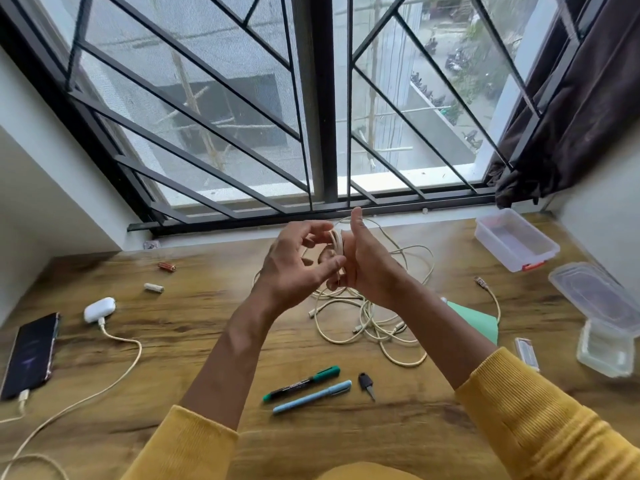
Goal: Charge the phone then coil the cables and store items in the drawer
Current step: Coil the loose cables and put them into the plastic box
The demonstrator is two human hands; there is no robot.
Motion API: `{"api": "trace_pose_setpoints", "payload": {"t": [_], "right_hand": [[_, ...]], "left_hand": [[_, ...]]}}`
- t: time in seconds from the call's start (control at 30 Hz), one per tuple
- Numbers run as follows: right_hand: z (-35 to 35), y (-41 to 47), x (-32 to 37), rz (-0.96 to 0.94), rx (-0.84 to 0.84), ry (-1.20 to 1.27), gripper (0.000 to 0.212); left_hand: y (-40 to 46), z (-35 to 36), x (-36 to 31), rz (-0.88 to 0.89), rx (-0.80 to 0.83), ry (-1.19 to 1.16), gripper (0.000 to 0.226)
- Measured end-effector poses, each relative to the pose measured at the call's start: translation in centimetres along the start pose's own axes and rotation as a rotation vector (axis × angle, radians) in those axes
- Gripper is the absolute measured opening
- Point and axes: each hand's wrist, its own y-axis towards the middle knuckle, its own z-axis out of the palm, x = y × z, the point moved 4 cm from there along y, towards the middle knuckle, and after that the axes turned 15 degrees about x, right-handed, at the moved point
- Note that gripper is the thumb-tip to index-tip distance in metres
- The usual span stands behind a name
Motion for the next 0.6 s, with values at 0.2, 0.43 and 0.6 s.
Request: {"api": "trace_pose_setpoints", "payload": {"t": [0.2,0.43,0.6], "right_hand": [[0.2,0.2,0.5,-0.024,0.021,0.038,0.086],[0.4,-0.5,1.5,-0.02,0.062,-0.03,0.088],[1.7,-0.3,1.9,0.004,0.215,-0.119,0.1]], "left_hand": [[0.2,0.9,0.2,0.052,-0.017,0.265,0.072],[0.5,0.7,-0.1,0.032,-0.05,0.451,0.061],[1.0,-0.5,-0.2,0.001,0.01,0.385,0.058]]}}
